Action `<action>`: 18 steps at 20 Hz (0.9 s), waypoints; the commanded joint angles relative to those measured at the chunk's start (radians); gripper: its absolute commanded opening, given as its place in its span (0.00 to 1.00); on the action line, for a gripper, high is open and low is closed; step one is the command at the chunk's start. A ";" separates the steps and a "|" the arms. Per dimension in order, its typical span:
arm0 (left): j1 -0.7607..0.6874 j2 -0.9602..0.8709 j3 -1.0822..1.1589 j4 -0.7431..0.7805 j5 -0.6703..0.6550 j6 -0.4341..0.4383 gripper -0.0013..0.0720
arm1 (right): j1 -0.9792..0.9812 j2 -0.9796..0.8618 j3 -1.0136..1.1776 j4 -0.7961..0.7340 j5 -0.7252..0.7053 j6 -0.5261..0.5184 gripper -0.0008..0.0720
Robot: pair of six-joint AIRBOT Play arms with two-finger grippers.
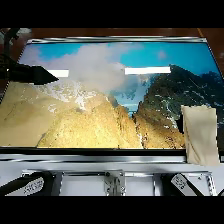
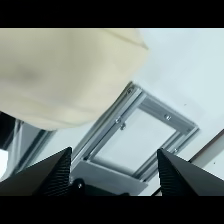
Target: Fold the shirts.
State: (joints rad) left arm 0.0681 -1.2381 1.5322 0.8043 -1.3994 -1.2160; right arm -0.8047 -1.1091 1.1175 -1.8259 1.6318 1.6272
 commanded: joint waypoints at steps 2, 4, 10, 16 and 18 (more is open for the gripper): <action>-0.029 -0.011 0.011 0.136 0.117 -0.073 0.06 | 0.008 0.008 0.327 0.266 -0.227 -0.023 0.89; -0.123 -0.049 0.055 0.499 0.093 -0.209 0.06 | 0.086 0.035 0.395 0.421 -0.365 -0.020 0.89; -0.337 -0.257 0.114 0.834 -0.133 -0.304 0.99 | 0.576 -0.066 0.271 0.475 -0.152 -0.040 0.90; -0.335 -0.251 0.114 0.769 -0.121 -0.320 0.98 | 0.703 -0.149 0.261 0.521 -0.130 -0.046 0.90; -0.336 -0.253 0.114 0.758 -0.120 -0.320 0.98 | 0.702 -0.149 0.261 0.534 -0.130 -0.046 0.90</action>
State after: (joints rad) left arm -0.2615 -1.4872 1.6444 1.5673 -1.5150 -1.5261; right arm -0.1341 -1.2442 1.3819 -1.3182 1.4940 1.5818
